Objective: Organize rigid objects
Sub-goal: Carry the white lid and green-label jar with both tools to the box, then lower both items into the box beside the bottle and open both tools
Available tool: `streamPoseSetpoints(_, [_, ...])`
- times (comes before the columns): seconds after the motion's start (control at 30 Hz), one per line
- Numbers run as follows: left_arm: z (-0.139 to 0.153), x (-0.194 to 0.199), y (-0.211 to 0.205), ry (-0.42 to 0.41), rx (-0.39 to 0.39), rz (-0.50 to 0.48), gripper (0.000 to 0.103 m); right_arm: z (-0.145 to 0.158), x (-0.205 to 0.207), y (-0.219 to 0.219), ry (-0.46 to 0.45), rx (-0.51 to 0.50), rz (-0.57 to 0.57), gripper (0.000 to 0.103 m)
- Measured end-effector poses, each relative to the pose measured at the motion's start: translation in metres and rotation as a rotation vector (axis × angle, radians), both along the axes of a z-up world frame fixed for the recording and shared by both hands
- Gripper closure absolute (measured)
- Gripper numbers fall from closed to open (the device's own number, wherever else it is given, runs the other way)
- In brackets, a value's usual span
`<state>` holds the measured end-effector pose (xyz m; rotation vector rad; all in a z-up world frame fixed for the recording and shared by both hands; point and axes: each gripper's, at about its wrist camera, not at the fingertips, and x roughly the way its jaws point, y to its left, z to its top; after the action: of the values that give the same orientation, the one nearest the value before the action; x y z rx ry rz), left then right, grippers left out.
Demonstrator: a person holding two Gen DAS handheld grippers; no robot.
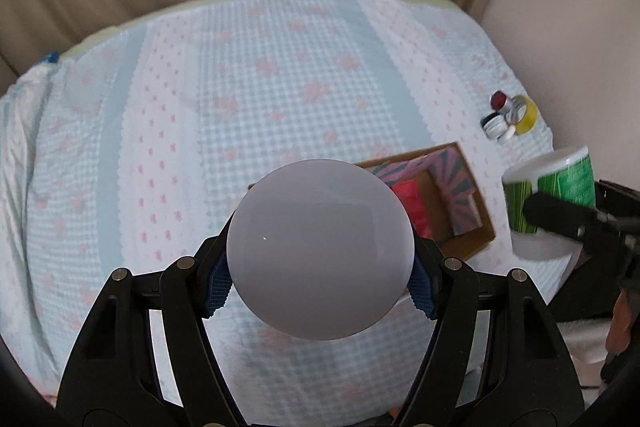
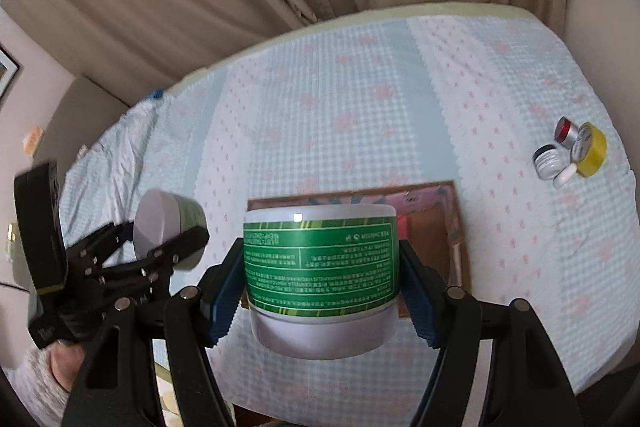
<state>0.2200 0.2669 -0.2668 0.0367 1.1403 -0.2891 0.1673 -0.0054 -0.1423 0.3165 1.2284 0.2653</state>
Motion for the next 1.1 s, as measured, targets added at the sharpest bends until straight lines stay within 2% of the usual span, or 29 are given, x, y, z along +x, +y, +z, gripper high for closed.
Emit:
streamPoseSetpoints(0.33, [-0.076,0.034,-0.006,0.133,0.035,-0.053,0.035,-0.072,0.005,0.045,0.094,-0.051,0.093,0.036])
streamPoseSetpoints(0.7, [-0.162,0.069,-0.032,0.228,0.072,-0.158,0.035,-0.169,0.004,0.068,0.198,-0.068,0.111,0.036])
streamPoseSetpoints(0.83, [-0.181,0.073,-0.038,0.262,0.099,-0.182,0.035,-0.190,0.003,0.073,0.235,-0.032,0.101,0.036])
streamPoseSetpoints(1.03, [-0.185,0.075,-0.040,0.280,0.126,-0.194,0.035,-0.197,0.000,0.085,0.262,0.012,0.087,0.035])
streamPoseSetpoints(1.07, [-0.185,0.075,-0.040,0.281,0.128,-0.194,0.032,-0.197,0.001,0.086,0.263,0.017,0.085,0.035])
streamPoseSetpoints(1.1, [-0.183,0.076,-0.039,0.277,0.115,-0.196,0.011,-0.198,0.001,0.088,0.264,0.022,0.086,0.035])
